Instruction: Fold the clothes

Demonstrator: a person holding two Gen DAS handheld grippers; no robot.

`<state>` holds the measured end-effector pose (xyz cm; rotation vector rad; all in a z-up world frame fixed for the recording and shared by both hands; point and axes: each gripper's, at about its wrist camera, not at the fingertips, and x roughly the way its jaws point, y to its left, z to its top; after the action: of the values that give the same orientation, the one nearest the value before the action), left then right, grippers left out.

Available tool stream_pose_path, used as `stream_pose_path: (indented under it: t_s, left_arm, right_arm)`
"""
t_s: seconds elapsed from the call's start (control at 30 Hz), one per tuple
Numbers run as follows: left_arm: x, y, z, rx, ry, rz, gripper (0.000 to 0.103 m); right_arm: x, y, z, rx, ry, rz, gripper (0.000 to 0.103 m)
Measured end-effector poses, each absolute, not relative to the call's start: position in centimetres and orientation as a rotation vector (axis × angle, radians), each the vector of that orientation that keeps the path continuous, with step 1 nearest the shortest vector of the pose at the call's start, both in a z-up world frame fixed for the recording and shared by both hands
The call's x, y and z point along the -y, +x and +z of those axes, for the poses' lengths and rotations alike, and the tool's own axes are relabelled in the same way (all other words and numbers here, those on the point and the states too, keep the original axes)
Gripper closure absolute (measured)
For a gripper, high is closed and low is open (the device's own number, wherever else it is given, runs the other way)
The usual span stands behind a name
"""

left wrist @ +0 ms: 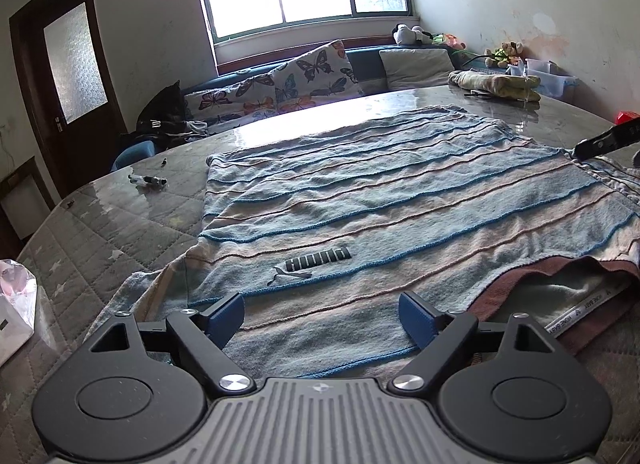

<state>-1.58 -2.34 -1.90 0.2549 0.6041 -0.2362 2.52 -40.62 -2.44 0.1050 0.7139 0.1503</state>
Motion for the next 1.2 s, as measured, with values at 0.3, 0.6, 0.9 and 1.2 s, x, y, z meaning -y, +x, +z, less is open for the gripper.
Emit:
stream_pose_path:
  t_s: [0.3,0.6,0.9,1.2]
  left_arm:
    - [2.4,-1.6,-1.8,-0.606,0.259,-0.231,0.015]
    - [2.1,-1.5,-1.8,-0.613,0.239,-0.225,0.013]
    - [0.6,-0.9,-1.1,-0.644,0.149,-0.214,0.013]
    - [-3.7,3.5,-0.3,-0.679,-0.095,-0.153,0.014]
  right_arm:
    - [38.2,-1.1,-2.6,-0.725,0.091,0.276,0.000]
    - [40.7,-3.0,-3.1,-0.725,0.129,0.201,0.000]
    - [39.5,-2.6,-2.4,-0.706,0.116,0.225,0.000]
    - [38.0,-1.4,-3.2,-0.719,0.084,0.239,0.000]
